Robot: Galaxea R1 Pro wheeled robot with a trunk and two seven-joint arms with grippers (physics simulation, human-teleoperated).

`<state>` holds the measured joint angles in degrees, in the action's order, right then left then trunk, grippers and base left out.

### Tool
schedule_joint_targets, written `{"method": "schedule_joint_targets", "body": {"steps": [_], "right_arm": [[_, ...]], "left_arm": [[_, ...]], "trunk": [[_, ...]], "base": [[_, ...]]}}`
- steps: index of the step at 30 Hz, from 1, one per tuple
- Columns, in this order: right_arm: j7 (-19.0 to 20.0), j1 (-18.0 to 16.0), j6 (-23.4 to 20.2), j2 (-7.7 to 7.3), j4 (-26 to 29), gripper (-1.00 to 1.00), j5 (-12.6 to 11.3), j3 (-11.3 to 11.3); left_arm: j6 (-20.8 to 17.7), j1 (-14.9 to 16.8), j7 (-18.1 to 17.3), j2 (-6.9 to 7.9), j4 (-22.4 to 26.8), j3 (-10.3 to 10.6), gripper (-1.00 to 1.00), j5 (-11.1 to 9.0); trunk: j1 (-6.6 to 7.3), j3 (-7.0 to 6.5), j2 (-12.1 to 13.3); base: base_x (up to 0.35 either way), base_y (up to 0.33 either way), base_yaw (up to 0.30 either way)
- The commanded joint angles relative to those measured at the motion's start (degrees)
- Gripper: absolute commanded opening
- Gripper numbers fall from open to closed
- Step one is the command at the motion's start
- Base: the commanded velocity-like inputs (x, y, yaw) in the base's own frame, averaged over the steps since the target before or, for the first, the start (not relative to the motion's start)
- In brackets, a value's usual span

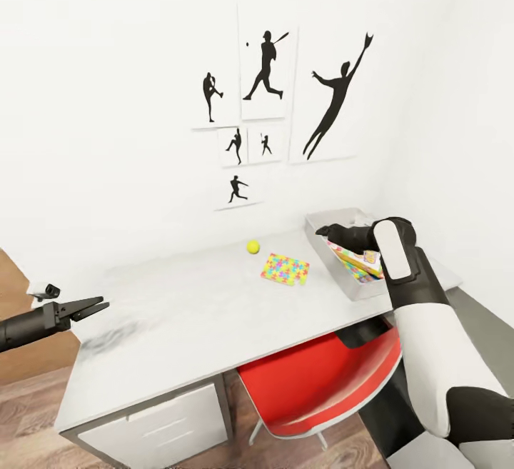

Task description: Put all the toys in the child's room - the three board games (two on the bed and one on the table), the two jigsaw puzzles on the table, and the tennis ball on the table - inside the toy box on the table in the child's room.

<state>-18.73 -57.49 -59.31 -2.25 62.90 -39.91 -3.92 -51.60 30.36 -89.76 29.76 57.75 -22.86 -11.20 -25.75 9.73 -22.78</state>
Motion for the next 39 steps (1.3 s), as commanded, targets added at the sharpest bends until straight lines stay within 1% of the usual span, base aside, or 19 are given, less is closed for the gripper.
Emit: {"method": "schedule_joint_targets", "body": {"steps": [1,3,7,8,15,19,23,24,26,27,28,29,30,31,32,34,36,37,39], "right_arm": [[-1.27,-0.41,-0.17,0.17,-0.59,1.00,-0.58,0.03],[-3.46,-1.30,-0.11,0.84,-2.02,1.00,-0.56,0.15],[-5.56,-1.72,-0.04,2.05,-2.52,1.00,-0.41,0.25],[-7.38,-1.79,-0.16,3.12,-2.64,1.00,-0.35,0.27],[-8.30,-1.83,-0.16,3.46,-2.54,1.00,-0.28,0.31],[-8.45,-1.83,-0.12,3.52,-2.58,1.00,-0.32,0.38],[-9.28,-1.90,-0.08,4.21,-2.60,1.00,-0.23,2.45],[-9.80,-1.96,-0.04,4.44,-2.60,1.00,-0.21,3.11],[-10.92,-2.48,0.03,5.23,-2.71,1.00,-0.14,3.94],[-11.18,-2.77,0.03,5.51,-2.80,1.00,-0.15,4.06],[-11.65,-3.44,0.05,6.08,-2.97,1.00,-0.16,4.26],[-12.00,-4.03,0.06,6.60,-3.12,1.00,-0.16,4.39],[-12.23,-4.48,0.09,7.00,-3.22,1.00,-0.16,4.47],[-12.38,-4.78,0.13,7.25,-3.27,1.00,-0.17,4.53],[-12.44,-4.89,0.14,7.34,-3.28,1.00,-0.15,4.55],[-12.56,-5.15,0.13,7.55,-3.20,1.00,-0.09,4.59],[-12.62,-5.26,0.13,7.60,-3.13,1.00,-0.08,4.59],[-12.63,-5.29,0.12,7.55,-3.15,1.00,-0.10,4.57],[-12.64,-5.30,0.09,7.27,-3.19,1.00,-0.12,4.51]], "left_arm": [[-0.61,0.06,-0.24,0.03,0.00,0.01,1.00,0.04],[-0.60,0.07,-0.24,0.10,-0.02,0.01,1.00,0.04],[-0.57,0.07,-0.24,0.30,-0.07,0.01,1.00,0.04],[-0.56,0.06,-0.24,0.36,-0.09,0.01,1.00,0.04],[-0.55,0.05,-0.24,0.78,-0.17,0.01,1.00,0.04],[-0.56,0.06,-0.24,1.10,-0.18,0.01,1.00,0.00],[-0.56,0.07,-0.24,1.49,-0.02,-0.03,1.00,-0.18],[-0.58,0.07,-0.24,1.60,0.28,-0.10,1.00,-0.60],[-0.61,0.06,-0.24,1.64,1.85,-0.06,1.00,-2.41],[-0.65,0.06,-0.24,1.62,2.43,-0.03,1.00,-2.96],[-0.94,0.15,-0.24,1.54,3.90,0.02,1.00,-3.94],[-1.94,0.29,-0.24,1.45,6.29,0.05,1.00,-4.71],[-3.84,0.40,-0.24,1.34,9.84,0.08,1.00,-5.21],[-5.61,0.46,-0.24,1.21,13.75,0.14,1.00,-5.54],[-6.19,0.47,-0.24,1.10,15.62,0.18,1.00,-5.65],[-7.29,0.33,-0.24,0.06,20.37,0.99,1.00,-5.87],[-7.39,0.00,-0.24,-1.61,21.97,1.81,1.00,-5.68],[-7.27,-0.11,-0.24,-2.19,22.13,2.11,1.00,-5.58],[-7.13,-0.22,-0.24,-2.85,22.29,2.44,1.00,-5.61]], "trunk": [[-0.03,0.21,-0.13],[-0.03,0.33,-0.13],[-0.03,0.41,-0.13],[-0.03,0.41,-0.13],[-0.03,0.42,-0.13],[-0.03,0.42,-0.13],[-0.03,0.42,-0.13],[-0.03,0.42,-0.13],[-0.03,0.44,-0.13],[-0.03,0.45,-0.13],[-0.03,0.47,-0.13],[-0.03,0.49,-0.13],[-0.03,0.52,-0.13],[-0.03,0.54,-0.13],[-0.03,0.57,-0.13],[-0.03,0.64,-0.13],[-0.03,0.71,-0.13],[-0.03,0.74,-0.13],[-0.03,0.82,-0.13]], "base": [[-0.001,0.001,0.138],[0.000,0.000,0.091],[0.000,0.000,0.034],[0.000,0.000,0.004],[0.000,0.000,0.002],[0.000,0.000,0.148],[0.000,0.000,0.263],[0.000,0.000,0.280],[0.000,0.000,0.285],[0.000,0.000,0.287],[0.000,0.000,0.288],[0.000,0.000,0.289],[0.000,0.000,0.289],[0.000,0.000,0.289],[0.000,0.000,0.289],[0.000,0.000,0.286],[0.000,0.000,0.283],[0.000,0.000,0.281],[0.000,0.000,0.279]]}}
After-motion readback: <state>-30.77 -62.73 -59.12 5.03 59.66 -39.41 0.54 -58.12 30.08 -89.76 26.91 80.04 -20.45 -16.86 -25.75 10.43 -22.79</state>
